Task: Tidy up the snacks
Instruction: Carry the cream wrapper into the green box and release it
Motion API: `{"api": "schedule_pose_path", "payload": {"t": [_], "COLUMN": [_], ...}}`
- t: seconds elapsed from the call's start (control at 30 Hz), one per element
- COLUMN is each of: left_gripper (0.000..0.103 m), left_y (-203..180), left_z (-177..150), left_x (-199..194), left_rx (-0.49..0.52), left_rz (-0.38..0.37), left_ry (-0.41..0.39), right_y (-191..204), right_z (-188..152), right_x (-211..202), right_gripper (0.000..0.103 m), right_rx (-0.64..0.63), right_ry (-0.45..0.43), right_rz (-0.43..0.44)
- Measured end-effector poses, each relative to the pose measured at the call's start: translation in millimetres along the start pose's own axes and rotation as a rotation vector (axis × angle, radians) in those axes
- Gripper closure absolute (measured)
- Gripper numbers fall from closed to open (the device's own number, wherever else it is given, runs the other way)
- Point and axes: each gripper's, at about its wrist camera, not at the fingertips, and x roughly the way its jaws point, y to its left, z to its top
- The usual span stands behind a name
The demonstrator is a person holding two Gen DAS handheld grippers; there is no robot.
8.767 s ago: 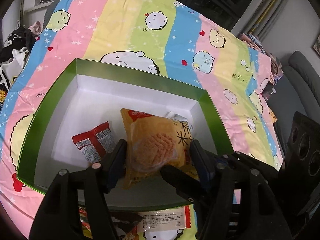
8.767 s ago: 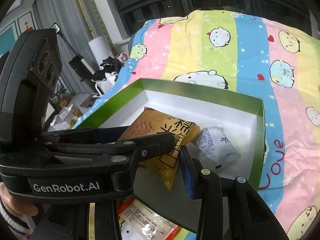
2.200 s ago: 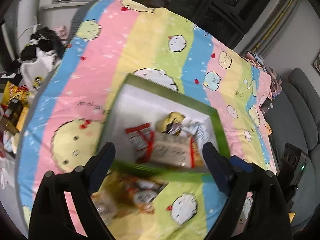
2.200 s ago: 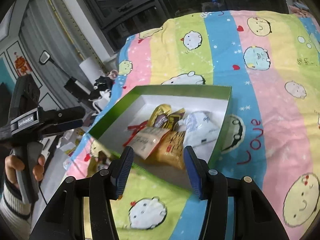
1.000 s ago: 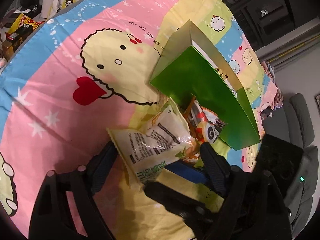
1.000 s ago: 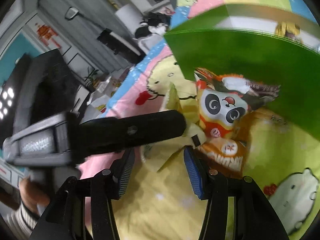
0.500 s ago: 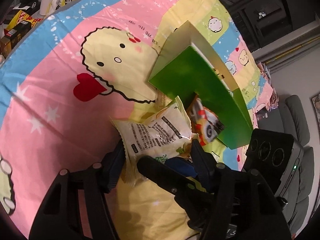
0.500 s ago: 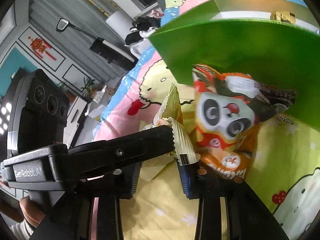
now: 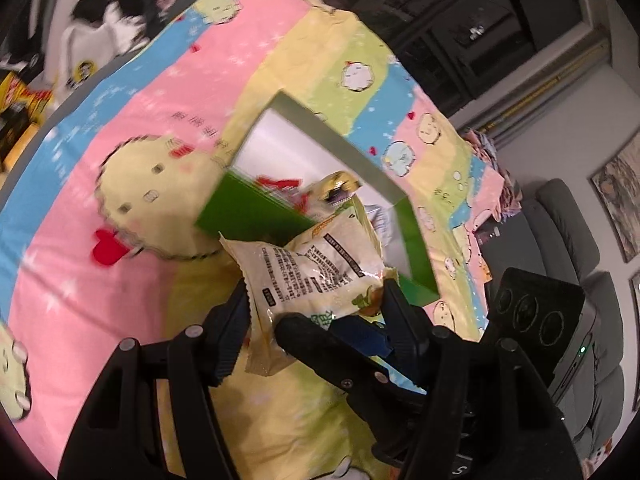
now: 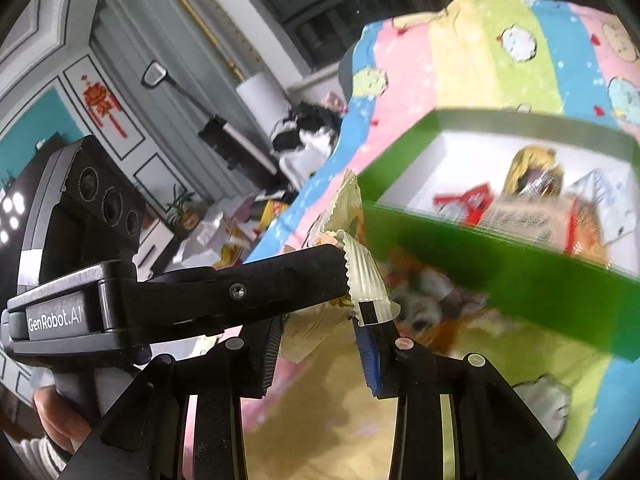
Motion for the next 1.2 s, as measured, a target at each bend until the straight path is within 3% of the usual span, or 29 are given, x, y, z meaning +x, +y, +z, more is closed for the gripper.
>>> {"api": "schedule_pose_path", "payload": {"t": [0.3,0.57,0.97,1.2], "left_gripper": [0.039,0.039,0.039,0.039], "left_y": [-34.2,-42.8,-46.7,-51.3], "left_z": [36.5,51.5,57.9,61.8], "left_x": [38.0,74.9,98.9,115.8], "left_rx": [0.059,0.059,0.068,0.069], "left_rz": [-0.047,-0.038,-0.013,0.005], "left_ry": [0.023,0.07,0.092,0.116], "right_y": [-30.7,-61.5,-93.3,-105.0], "right_z": [36.1,49.7,58.4,63.7], "right_x": [-23.7,-15.7,-12.4,-7.7], "right_gripper": [0.067,0.067,0.067,0.067], "right_rx": [0.01,0.051,0.126,0.146], "right_ry": [-0.083,-0.08,-0.079,-0.058], "right_rz": [-0.063,-0.082,-0.051,-0.09]}}
